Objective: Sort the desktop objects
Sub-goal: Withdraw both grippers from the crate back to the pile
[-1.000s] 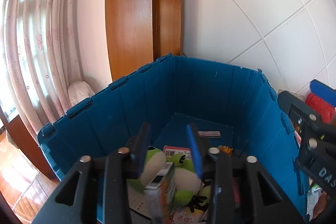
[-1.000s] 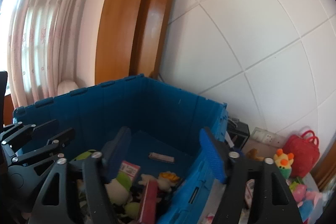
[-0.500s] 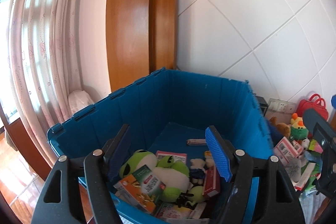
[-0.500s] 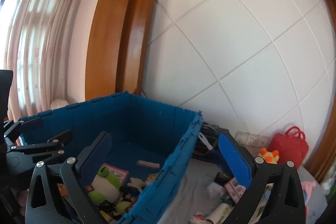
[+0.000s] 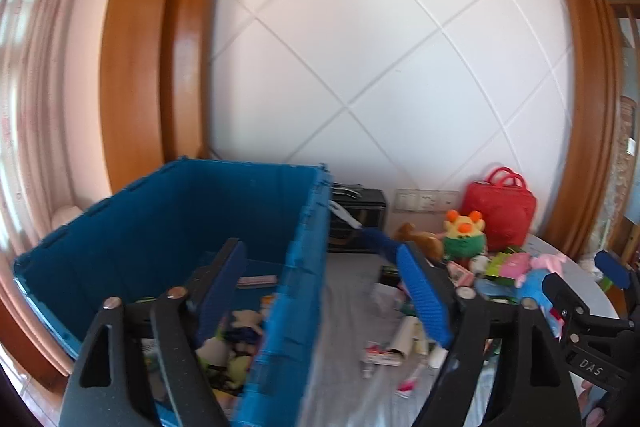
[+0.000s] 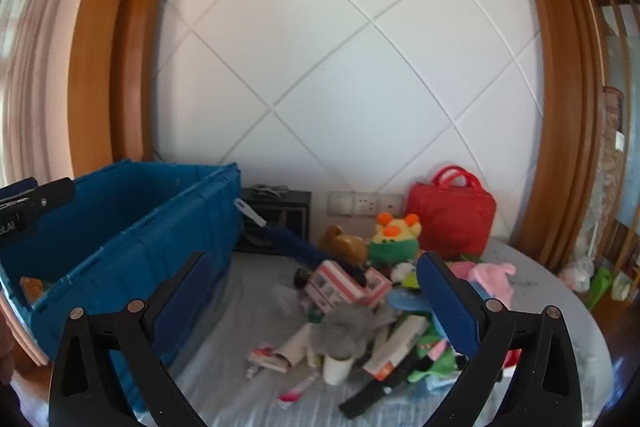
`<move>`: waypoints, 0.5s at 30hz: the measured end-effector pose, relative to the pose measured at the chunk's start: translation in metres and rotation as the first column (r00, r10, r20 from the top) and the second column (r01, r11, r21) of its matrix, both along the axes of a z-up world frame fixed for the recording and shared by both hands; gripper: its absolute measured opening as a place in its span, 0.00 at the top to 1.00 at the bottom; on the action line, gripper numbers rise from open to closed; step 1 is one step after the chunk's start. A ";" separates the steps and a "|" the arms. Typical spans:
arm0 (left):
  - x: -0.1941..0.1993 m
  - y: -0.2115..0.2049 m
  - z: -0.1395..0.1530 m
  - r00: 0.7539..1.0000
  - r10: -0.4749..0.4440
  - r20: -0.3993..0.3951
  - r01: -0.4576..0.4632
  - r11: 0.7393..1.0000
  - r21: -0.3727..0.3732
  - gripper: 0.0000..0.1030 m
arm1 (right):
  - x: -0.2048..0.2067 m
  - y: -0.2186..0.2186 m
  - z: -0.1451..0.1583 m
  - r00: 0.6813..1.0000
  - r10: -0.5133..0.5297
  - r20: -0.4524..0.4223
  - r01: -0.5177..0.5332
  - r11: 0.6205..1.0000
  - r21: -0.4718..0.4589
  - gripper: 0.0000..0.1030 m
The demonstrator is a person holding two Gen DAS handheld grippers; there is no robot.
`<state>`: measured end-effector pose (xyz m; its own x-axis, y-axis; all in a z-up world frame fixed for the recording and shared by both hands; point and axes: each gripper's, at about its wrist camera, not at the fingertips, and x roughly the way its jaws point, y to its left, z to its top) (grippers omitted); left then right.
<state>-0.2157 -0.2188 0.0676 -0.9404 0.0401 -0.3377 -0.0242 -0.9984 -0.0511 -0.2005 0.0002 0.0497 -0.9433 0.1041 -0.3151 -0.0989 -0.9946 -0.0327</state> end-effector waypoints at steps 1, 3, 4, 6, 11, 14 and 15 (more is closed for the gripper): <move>-0.001 0.008 -0.001 1.000 -0.016 0.004 0.016 1.000 0.000 0.17 | 0.003 0.015 -0.005 1.000 -0.024 0.015 0.024 1.000 -0.005 0.00; -0.007 0.031 -0.008 0.997 -0.061 0.039 0.061 0.998 -0.003 0.17 | 0.006 0.041 -0.016 0.997 -0.063 0.044 0.064 0.998 -0.017 0.00; -0.008 0.038 -0.010 0.996 -0.076 0.052 0.077 0.997 -0.001 0.17 | 0.007 0.053 -0.022 0.995 -0.084 0.062 0.085 0.996 -0.021 0.00; -0.016 0.055 -0.021 0.990 -0.107 0.092 0.107 0.994 0.007 0.17 | 0.008 0.077 -0.034 0.987 -0.122 0.100 0.125 0.992 -0.030 0.00; -0.038 0.083 -0.060 0.969 -0.152 0.197 0.150 0.988 0.023 0.17 | 0.006 0.129 -0.072 0.959 -0.181 0.218 0.199 0.978 -0.062 0.00; -0.052 0.097 -0.093 0.952 -0.149 0.267 0.154 0.988 0.002 0.17 | -0.002 0.146 -0.096 0.939 -0.191 0.286 0.222 0.972 -0.078 0.00; -0.058 0.101 -0.107 0.944 -0.148 0.296 0.155 0.988 -0.002 0.17 | -0.005 0.151 -0.105 0.931 -0.189 0.311 0.225 0.971 -0.083 0.00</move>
<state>-0.2740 -0.1177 -0.0391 -0.7828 0.1626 -0.6007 -0.1630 -0.9851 -0.0543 -0.2057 0.1510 -0.0556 -0.7652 0.2332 -0.6001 -0.3066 -0.9516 0.0212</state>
